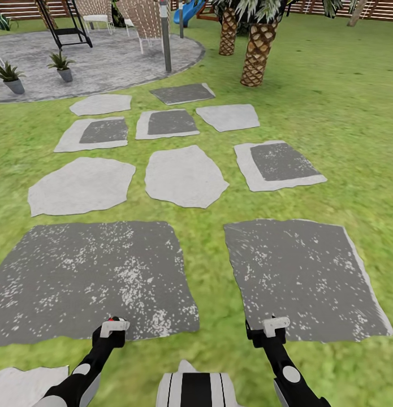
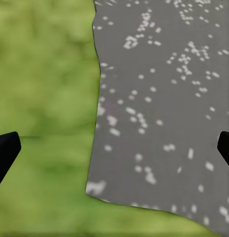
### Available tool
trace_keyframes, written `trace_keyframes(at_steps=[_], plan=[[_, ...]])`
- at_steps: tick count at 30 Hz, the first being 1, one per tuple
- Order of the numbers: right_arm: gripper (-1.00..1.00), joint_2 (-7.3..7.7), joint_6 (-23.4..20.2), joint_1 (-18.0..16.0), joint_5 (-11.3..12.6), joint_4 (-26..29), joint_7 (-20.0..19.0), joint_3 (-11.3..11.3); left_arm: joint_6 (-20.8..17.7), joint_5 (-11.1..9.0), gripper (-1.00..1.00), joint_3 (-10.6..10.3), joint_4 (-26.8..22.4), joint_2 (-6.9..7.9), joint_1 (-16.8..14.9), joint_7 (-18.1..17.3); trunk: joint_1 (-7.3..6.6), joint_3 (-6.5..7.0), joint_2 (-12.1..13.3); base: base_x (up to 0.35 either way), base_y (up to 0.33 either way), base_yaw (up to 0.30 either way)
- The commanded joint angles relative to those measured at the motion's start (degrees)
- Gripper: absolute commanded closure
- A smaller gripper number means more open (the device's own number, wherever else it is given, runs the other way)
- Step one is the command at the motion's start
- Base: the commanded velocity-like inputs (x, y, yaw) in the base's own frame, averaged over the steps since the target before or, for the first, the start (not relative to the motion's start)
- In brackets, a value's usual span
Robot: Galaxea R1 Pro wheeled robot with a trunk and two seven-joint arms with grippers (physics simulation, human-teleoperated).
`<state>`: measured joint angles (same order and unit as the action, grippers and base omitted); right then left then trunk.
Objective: Pick up the pesticide atomizer in the garden and spray insectifuge to fully cover both potted plants in the garden.
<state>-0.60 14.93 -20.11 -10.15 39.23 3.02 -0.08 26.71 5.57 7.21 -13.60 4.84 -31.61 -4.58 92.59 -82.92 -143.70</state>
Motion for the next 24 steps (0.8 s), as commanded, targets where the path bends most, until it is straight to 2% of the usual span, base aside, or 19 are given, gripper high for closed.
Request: trace_keyframes(at_steps=[1,16,24], plan=[[-1.0,-0.01,0.1,0.0,-0.6,0.0,0.3,0.0,0.2,0.6,1.0,0.5,0.0,-0.01,0.0,-0.3,-0.01,-0.03,0.0,0.0,0.0,0.0],[-1.0,-0.01,0.1,0.0,-0.6,0.0,0.3,0.0,0.2,0.6,1.0,0.5,-0.1,-0.03,0.0,-0.3,-0.01,-0.03,0.0,0.0,0.0,0.0],[-1.0,-0.01,0.3,0.0,-0.7,-0.1,0.4,0.1,0.2,0.7,1.0,0.5,-0.1,-0.01,0.0,-0.3,-0.22,1.74,0.1,0.0,0.0,0.0]])
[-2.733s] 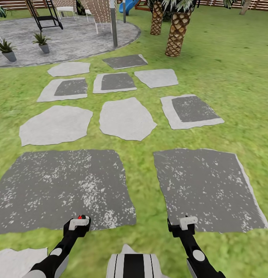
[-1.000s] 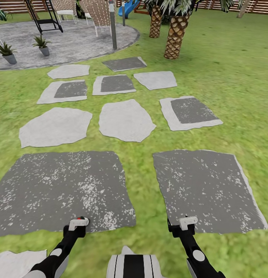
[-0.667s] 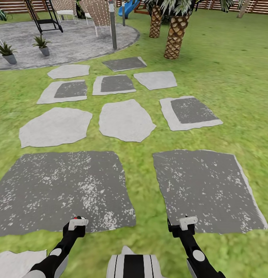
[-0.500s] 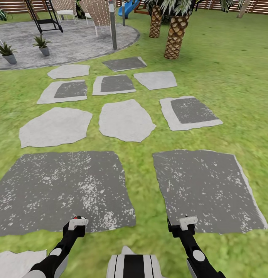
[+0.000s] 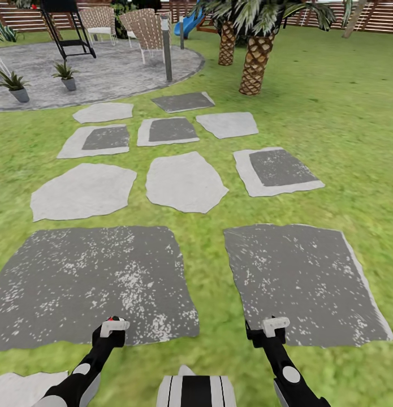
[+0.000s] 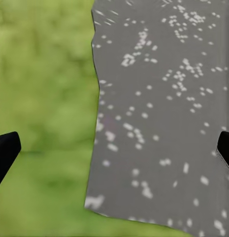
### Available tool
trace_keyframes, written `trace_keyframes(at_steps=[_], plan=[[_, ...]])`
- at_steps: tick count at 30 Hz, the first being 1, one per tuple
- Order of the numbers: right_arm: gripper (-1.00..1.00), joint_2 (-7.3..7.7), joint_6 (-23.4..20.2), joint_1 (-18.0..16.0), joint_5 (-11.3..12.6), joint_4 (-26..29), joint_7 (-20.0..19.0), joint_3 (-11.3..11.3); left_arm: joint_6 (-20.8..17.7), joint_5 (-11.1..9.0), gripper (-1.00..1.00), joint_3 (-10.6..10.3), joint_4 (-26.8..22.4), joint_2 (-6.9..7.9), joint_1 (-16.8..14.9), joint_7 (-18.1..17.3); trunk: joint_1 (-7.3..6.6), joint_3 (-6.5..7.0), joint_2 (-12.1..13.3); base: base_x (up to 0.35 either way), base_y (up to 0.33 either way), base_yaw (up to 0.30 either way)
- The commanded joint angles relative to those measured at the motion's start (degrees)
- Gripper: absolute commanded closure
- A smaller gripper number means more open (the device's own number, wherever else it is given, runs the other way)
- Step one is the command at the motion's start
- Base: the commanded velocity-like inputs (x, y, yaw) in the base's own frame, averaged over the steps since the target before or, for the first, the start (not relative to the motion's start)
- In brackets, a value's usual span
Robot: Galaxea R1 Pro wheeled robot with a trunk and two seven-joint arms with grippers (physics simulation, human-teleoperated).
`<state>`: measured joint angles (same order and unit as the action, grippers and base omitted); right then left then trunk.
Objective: Pick up the pesticide atomizer in the garden and spray insectifuge to fully cover both potted plants in the garden.
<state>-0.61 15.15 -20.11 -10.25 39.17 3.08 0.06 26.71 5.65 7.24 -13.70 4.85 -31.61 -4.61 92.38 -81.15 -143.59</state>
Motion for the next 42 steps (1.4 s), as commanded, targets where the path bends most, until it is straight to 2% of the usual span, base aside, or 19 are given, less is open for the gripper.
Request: trace_keyframes(at_steps=[1,12,15,21,24,28,30,35,42], plan=[[-1.0,-0.01,0.1,0.0,-0.6,0.0,0.3,0.0,0.2,0.6,1.0,0.5,0.1,-0.02,0.0,-0.2,-0.03,0.2,0.0,0.0,0.0,0.0],[-1.0,-0.09,0.3,0.0,-0.5,-0.1,0.1,0.1,0.2,0.5,1.0,0.5,-0.1,0.0,0.0,-0.1,-0.32,2.69,0.2,0.0,0.0,-0.014],[-1.0,-0.05,0.4,0.1,-0.4,0.2,0.2,0.0,0.4,0.4,1.0,0.7,-0.2,0.56,2.6,0.0,-0.39,3.54,0.2,0.0,0.0,-0.005],[-1.0,0.09,0.9,0.3,-0.6,-3.2,0.5,0.0,5.3,0.2,1.0,0.8,-0.4,1.49,7.8,2.1,-0.55,5.39,0.3,0.0,0.0,0.0],[-1.0,0.39,4.7,0.4,-0.7,-9.0,1.0,-0.1,6.4,0.1,1.0,0.8,-0.4,1.5,10.1,4.8,-0.63,6.32,0.3,0.0,0.0,0.0],[-1.0,0.4,15.4,0.4,-0.7,-18.8,3.6,-0.1,6.7,0.0,1.0,0.8,-0.2,1.48,12.0,6.2,-0.92,7.52,0.8,0.0,0.0,0.0],[-1.0,0.37,19.7,0.4,-0.6,-22.4,6.0,-0.1,6.9,-0.8,1.0,1.5,-0.3,1.48,13.4,6.4,-1.36,8.06,1.6,0.0,0.0,0.0],[-1.0,0.42,22.9,0.4,-0.6,-29.1,8.8,-0.1,8.9,-3.5,1.0,3.4,-0.3,1.51,16.3,6.4,-2.46,9.41,3.6,0.0,0.0,0.0],[-1.0,0.31,23.4,0.4,-0.7,-32.8,9.2,-0.1,9.8,-4.1,1.0,3.8,-0.2,1.4,18.4,6.4,-4.0,11.29,6.4,0.0,0.0,0.0]])
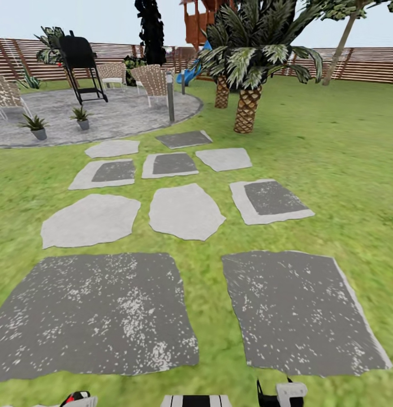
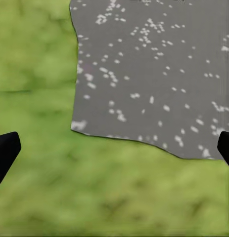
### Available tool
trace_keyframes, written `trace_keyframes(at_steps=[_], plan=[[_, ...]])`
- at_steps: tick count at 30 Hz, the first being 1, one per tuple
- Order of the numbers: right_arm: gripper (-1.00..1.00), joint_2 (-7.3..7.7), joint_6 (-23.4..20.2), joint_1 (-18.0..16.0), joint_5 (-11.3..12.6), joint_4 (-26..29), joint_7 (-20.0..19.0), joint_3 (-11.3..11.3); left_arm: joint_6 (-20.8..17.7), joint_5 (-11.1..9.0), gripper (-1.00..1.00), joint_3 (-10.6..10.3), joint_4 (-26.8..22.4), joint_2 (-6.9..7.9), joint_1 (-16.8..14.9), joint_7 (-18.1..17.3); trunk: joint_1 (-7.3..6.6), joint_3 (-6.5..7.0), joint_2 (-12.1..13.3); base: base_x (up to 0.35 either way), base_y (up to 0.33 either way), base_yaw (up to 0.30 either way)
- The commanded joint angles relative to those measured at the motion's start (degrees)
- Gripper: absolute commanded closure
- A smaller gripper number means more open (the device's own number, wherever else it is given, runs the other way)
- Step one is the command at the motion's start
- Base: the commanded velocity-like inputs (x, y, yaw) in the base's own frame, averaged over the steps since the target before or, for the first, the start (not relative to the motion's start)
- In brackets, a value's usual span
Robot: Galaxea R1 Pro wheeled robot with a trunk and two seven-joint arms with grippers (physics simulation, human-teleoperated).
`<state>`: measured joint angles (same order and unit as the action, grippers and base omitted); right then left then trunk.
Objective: Pick up the pesticide atomizer in the garden and spray insectifuge to fully cover both potted plants in the garden.
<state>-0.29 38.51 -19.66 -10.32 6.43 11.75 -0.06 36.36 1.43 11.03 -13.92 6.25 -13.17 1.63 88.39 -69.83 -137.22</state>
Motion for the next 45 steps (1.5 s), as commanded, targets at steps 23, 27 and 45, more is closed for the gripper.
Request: trace_keyframes(at_steps=[23,27,45], plan=[[-1.0,-0.24,-0.1,0.0,-0.8,-0.4,0.2,0.1,0.1,0.3,1.0,-0.3,0.4,-0.72,0.1,0.1,-0.23,1.76,0.4,0.0,0.0,0.094],[-1.0,-0.24,-0.1,0.0,-0.8,-0.4,0.2,0.1,0.0,0.3,1.0,-0.3,0.5,-0.72,0.1,0.1,-0.23,2.04,0.4,0.008,0.0,0.19],[-1.0,-0.15,-0.1,0.0,-0.8,-0.4,0.2,0.1,0.0,-0.2,1.0,-0.3,0.5,-0.87,0.1,0.1,-0.23,3.49,0.4,0.169,0.079,0.119]])
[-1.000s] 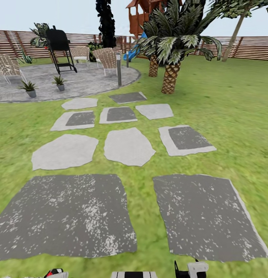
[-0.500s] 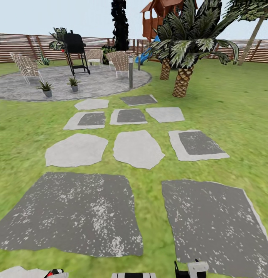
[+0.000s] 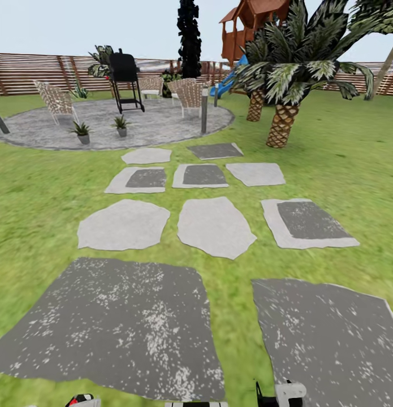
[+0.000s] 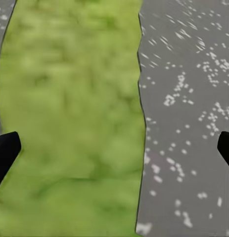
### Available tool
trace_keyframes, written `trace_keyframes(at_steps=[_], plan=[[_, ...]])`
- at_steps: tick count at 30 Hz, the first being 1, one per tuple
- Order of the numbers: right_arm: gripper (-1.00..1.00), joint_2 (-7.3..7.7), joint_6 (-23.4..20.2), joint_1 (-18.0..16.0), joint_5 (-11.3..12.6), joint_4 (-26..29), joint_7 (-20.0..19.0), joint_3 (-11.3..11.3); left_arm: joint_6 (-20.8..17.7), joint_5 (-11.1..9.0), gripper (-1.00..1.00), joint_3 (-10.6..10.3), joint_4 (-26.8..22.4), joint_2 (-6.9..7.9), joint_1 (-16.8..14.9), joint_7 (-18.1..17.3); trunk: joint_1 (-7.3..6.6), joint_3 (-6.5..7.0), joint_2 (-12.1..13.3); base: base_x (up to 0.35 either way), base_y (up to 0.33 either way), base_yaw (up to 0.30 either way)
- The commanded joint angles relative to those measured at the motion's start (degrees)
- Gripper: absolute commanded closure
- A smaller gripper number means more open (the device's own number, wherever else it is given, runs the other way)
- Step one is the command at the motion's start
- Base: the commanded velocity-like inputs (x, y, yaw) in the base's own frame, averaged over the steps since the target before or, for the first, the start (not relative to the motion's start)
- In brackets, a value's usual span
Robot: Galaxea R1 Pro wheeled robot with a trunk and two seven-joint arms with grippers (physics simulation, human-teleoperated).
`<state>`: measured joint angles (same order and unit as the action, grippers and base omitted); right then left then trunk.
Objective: Pick up the pesticide atomizer in the garden and spray insectifuge to fully cover both potted plants in the garden.
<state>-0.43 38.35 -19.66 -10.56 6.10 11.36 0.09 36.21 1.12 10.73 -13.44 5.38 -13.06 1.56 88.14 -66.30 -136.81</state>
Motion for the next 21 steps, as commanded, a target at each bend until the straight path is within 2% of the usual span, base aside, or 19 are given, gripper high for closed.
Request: trace_keyframes(at_steps=[1,7,21], plan=[[-1.0,-0.01,0.1,0.0,-0.6,0.0,0.6,0.0,0.2,0.1,1.0,0.0,0.1,-0.01,0.0,0.2,0.02,0.05,0.0,0.235,0.211,0.07],[-1.0,-0.01,0.1,0.0,-0.6,-0.1,0.6,0.0,0.2,0.4,1.0,0.0,0.1,-0.02,0.0,0.2,0.02,0.57,0.0,0.154,0.135,0.07],[-1.0,-0.01,0.1,0.0,-0.6,0.0,0.6,0.0,0.1,0.7,1.0,0.0,0.0,-0.02,0.0,0.1,0.02,1.79,0.0,0.006,0.005,0.069]])
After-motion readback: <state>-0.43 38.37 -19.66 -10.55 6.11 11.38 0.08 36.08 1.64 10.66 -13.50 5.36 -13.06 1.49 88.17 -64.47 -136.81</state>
